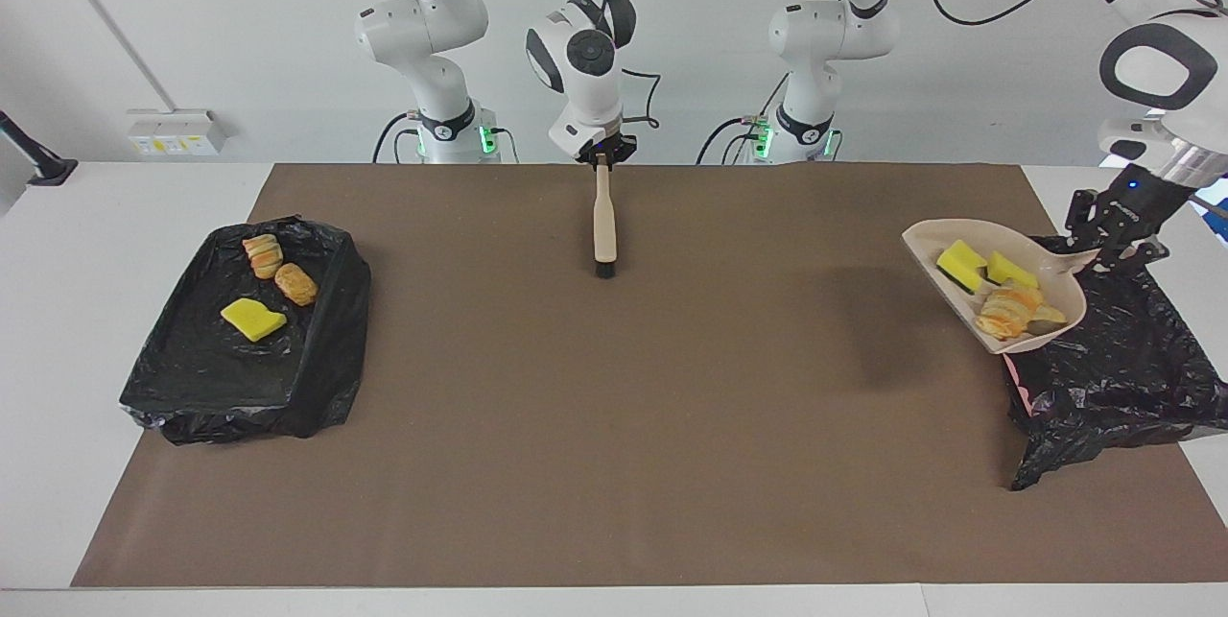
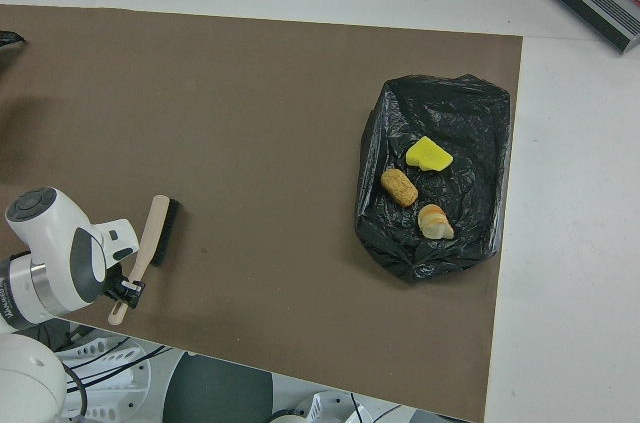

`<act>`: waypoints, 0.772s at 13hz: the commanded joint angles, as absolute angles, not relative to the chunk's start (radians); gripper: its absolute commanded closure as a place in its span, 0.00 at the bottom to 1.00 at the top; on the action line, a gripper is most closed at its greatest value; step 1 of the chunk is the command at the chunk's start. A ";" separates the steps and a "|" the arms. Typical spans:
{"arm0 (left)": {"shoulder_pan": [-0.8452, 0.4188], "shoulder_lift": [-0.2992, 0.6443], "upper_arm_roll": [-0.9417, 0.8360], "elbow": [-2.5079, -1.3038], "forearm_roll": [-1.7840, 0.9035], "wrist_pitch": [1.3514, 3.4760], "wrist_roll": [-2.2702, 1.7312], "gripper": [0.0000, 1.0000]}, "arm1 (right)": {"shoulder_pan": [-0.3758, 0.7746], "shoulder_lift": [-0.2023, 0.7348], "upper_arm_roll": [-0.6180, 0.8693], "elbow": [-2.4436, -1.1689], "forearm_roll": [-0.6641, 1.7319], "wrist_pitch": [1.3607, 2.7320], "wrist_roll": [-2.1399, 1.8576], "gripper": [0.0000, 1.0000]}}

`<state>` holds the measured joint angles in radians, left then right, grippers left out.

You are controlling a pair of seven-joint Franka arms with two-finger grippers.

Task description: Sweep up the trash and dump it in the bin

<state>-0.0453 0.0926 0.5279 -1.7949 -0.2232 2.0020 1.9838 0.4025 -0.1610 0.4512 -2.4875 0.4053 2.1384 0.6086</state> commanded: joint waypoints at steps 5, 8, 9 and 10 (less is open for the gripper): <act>0.023 0.374 0.646 -1.378 -0.048 1.995 2.195 1.00 | 0.384 -0.107 0.448 -2.468 0.454 2.172 0.557 0.00; 0.014 0.391 0.646 -1.376 0.065 2.063 2.168 1.00 | 0.382 -0.090 0.445 -2.428 0.453 2.161 0.551 0.00; 0.005 0.393 0.643 -1.379 0.122 2.068 2.108 1.00 | 0.382 -0.095 0.442 -2.416 0.453 2.154 0.551 0.00; -0.018 0.396 0.641 -1.381 0.191 2.072 2.035 1.00 | 0.382 -0.097 0.440 -2.399 0.453 2.143 0.552 0.00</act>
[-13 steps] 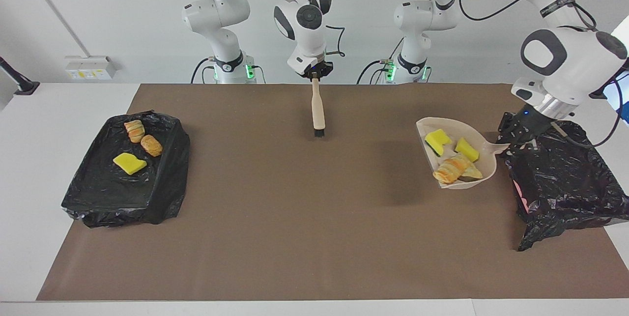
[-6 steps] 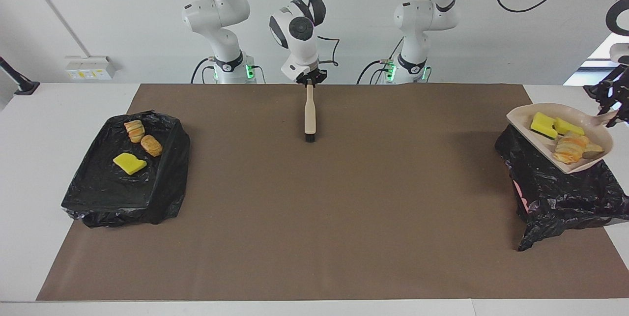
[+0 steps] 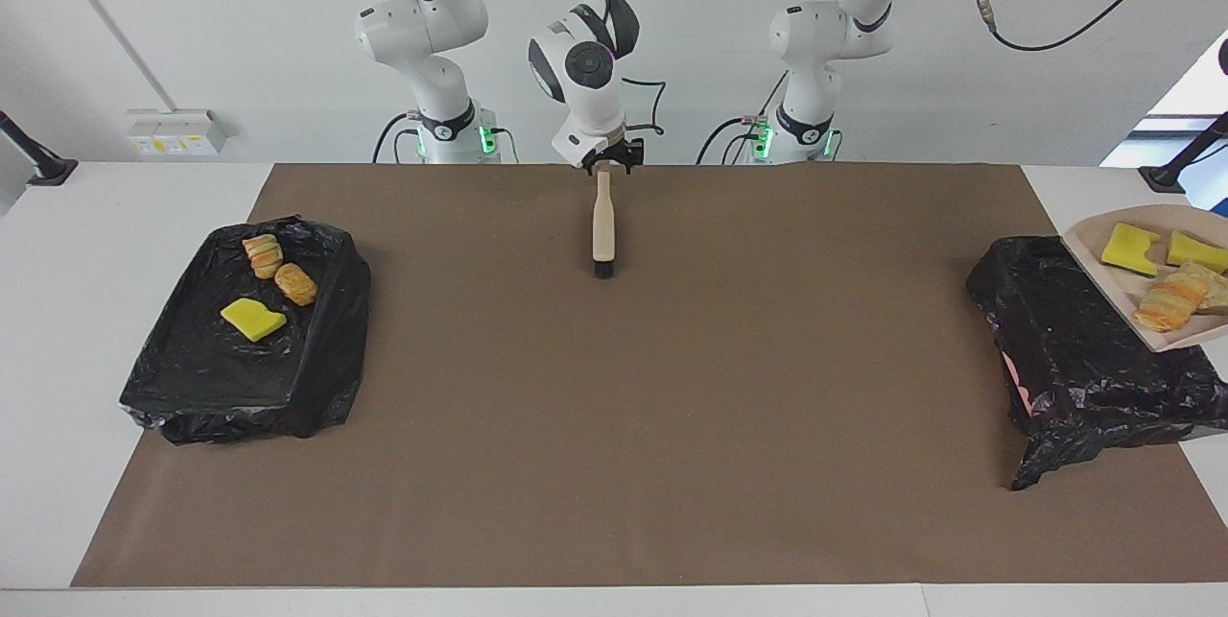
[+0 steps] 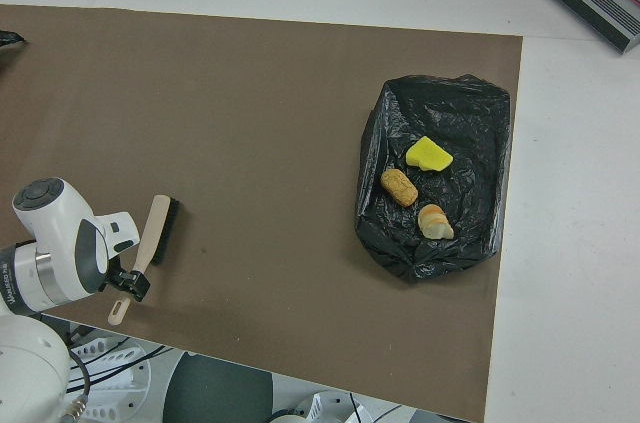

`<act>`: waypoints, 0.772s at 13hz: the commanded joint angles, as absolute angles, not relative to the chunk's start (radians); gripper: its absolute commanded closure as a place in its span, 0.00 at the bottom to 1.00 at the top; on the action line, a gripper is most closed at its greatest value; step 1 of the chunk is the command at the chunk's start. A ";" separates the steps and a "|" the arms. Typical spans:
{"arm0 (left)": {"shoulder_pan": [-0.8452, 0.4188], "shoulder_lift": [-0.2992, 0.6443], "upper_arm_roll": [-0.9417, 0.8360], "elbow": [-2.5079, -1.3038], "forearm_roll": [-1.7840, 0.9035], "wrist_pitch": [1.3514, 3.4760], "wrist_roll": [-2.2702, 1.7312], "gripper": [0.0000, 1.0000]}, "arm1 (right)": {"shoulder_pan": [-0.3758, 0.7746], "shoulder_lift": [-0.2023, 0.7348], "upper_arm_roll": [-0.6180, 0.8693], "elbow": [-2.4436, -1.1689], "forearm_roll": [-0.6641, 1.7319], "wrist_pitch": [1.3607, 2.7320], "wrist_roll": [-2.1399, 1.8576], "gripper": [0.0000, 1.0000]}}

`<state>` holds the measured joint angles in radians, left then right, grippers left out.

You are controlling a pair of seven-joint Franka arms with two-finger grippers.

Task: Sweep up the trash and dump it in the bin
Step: 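Tip the dustpan over the black bag nearer the left gripper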

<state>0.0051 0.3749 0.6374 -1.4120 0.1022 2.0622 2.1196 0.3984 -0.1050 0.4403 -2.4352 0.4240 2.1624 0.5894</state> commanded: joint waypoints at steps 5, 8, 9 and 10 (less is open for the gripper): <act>-0.049 0.391 0.637 -1.430 0.411 2.138 1.905 1.00 | 0.229 -0.138 0.436 -2.335 0.352 2.125 0.563 0.00; -0.087 0.387 0.637 -1.445 0.567 2.135 1.803 1.00 | 0.066 -0.132 0.439 -2.183 0.234 1.922 0.551 0.00; -0.094 0.385 0.635 -1.445 0.633 2.140 1.795 1.00 | 0.055 -0.109 0.440 -2.157 0.182 1.922 0.549 0.00; -0.098 0.385 0.634 -1.443 0.684 2.141 1.784 1.00 | 0.049 -0.097 0.440 -2.132 0.129 1.921 0.548 0.00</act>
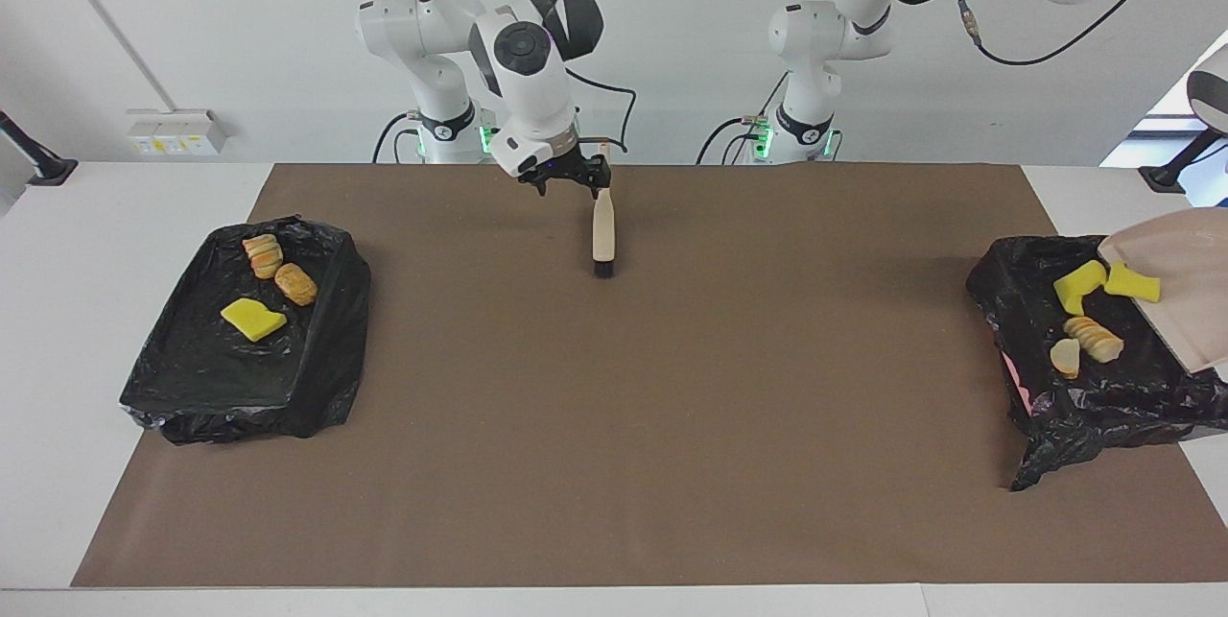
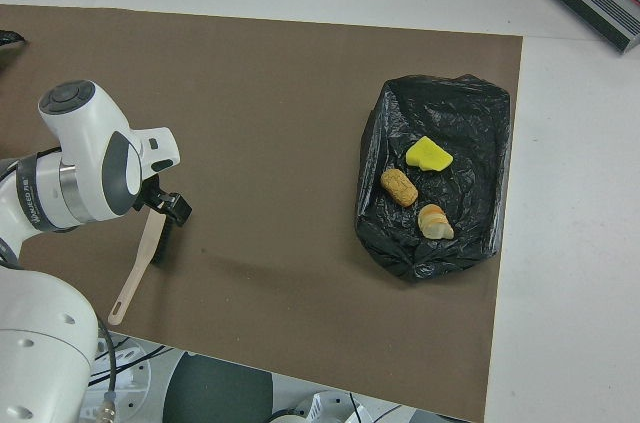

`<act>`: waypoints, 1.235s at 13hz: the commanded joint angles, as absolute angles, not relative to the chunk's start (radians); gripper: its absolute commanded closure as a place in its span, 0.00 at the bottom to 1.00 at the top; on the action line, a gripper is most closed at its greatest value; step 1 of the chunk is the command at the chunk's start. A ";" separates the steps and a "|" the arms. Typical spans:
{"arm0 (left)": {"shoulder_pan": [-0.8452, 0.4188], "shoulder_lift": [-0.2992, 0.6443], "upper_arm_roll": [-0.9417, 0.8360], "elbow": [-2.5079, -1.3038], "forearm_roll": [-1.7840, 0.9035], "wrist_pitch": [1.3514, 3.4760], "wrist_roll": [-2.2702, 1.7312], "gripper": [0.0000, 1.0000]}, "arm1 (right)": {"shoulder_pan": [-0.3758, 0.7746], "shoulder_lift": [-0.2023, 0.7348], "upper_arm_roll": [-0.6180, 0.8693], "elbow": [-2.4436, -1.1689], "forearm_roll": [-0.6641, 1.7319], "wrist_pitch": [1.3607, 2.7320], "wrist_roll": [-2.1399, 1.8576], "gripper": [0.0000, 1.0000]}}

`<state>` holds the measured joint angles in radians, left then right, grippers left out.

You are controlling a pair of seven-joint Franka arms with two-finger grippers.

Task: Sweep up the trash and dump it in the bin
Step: 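Tip the dustpan over the black bag nearer the left gripper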

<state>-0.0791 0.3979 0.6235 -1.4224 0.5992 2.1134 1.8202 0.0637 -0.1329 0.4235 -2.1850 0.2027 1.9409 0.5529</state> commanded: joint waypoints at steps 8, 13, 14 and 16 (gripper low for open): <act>-0.094 0.187 0.503 -1.577 0.802 2.118 1.718 1.00 | -0.172 -0.083 0.416 -1.919 0.080 1.852 0.394 0.00; -0.091 0.130 0.404 -1.621 0.442 1.957 1.634 1.00 | -0.083 -0.092 0.183 -1.761 -0.015 1.705 0.207 0.00; -0.092 0.121 0.385 -1.638 0.393 1.956 1.625 1.00 | -0.066 -0.092 0.140 -1.705 -0.017 1.640 0.181 0.00; -0.098 0.083 0.335 -1.710 0.287 1.944 1.490 1.00 | -0.078 -0.091 0.118 -1.626 -0.017 1.573 0.118 0.00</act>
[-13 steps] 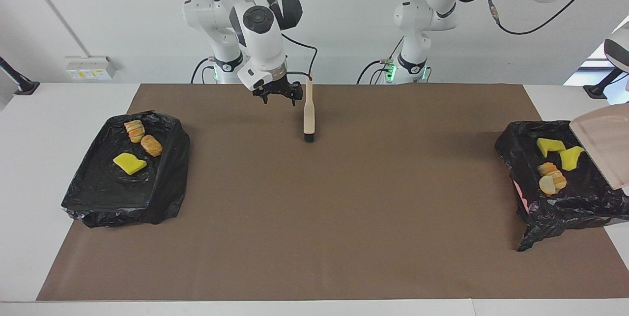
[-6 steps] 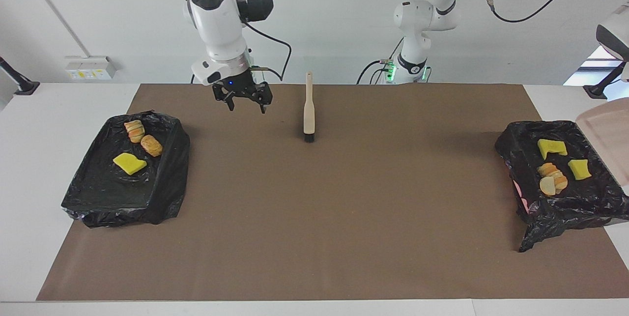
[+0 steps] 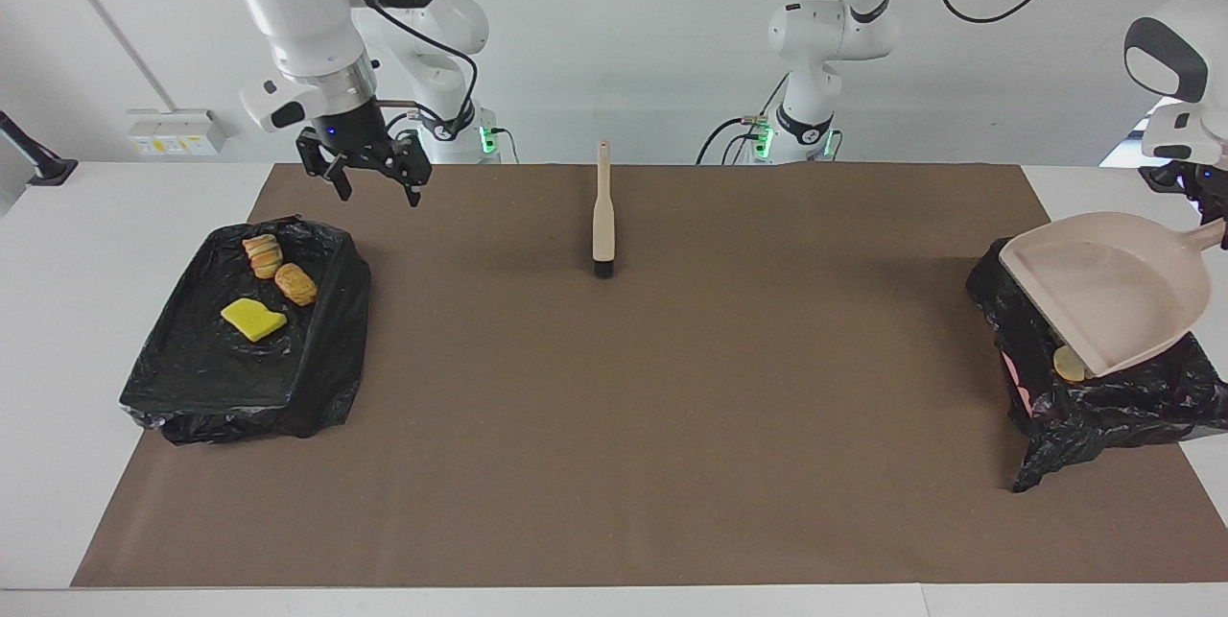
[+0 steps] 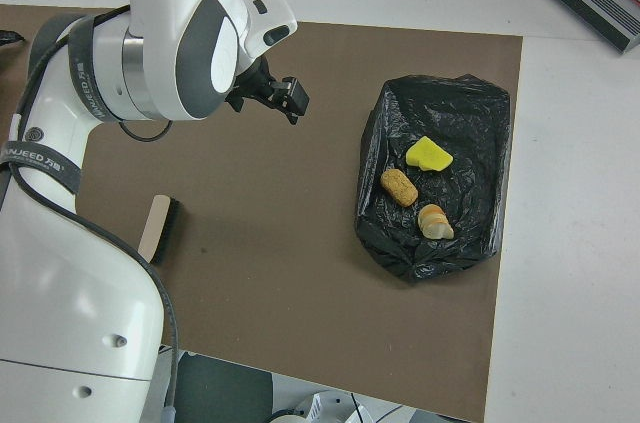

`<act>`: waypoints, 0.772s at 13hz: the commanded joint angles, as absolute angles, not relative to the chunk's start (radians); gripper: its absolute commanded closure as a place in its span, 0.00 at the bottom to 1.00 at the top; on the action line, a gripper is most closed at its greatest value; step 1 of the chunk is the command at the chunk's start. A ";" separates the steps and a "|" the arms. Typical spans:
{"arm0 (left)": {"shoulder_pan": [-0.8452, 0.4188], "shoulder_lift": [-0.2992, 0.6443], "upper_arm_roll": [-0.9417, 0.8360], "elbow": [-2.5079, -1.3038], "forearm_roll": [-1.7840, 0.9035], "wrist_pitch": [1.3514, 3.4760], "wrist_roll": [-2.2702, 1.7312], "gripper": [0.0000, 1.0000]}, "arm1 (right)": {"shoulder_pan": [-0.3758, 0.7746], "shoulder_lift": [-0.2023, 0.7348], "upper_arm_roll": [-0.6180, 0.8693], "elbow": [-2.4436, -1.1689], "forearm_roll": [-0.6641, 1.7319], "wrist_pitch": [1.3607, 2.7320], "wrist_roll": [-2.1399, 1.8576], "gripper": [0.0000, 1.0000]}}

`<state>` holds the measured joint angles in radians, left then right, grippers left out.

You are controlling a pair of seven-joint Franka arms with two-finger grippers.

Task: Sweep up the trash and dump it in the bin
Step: 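Tip the dustpan over the black bag nearer the left gripper, then bring the empty dustpan back toward the mat center with the left gripper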

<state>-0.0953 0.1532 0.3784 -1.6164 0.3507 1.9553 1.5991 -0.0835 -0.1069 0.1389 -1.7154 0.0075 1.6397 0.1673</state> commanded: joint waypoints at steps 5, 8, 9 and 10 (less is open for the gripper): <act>-0.101 -0.006 0.077 -1.904 0.270 1.907 0.895 1.00 | -0.086 -0.112 0.078 -1.592 -0.025 1.507 0.109 0.00; -0.104 -0.006 -0.026 -1.913 0.168 1.884 0.668 1.00 | -0.083 -0.126 0.081 -1.606 0.009 1.477 0.110 0.00; -0.101 -0.005 -0.070 -1.911 0.132 1.879 0.599 1.00 | -0.084 -0.126 0.080 -1.606 0.009 1.480 0.112 0.00; -0.103 -0.002 -0.098 -1.910 0.124 1.881 0.519 1.00 | -0.087 -0.126 0.080 -1.606 0.009 1.485 0.113 0.00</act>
<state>-0.1020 0.0327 -0.0633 -1.8813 0.1589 1.8881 0.6298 -0.0803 -0.1113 0.0822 -1.5983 -0.0130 1.4918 0.1281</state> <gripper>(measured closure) 0.687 0.000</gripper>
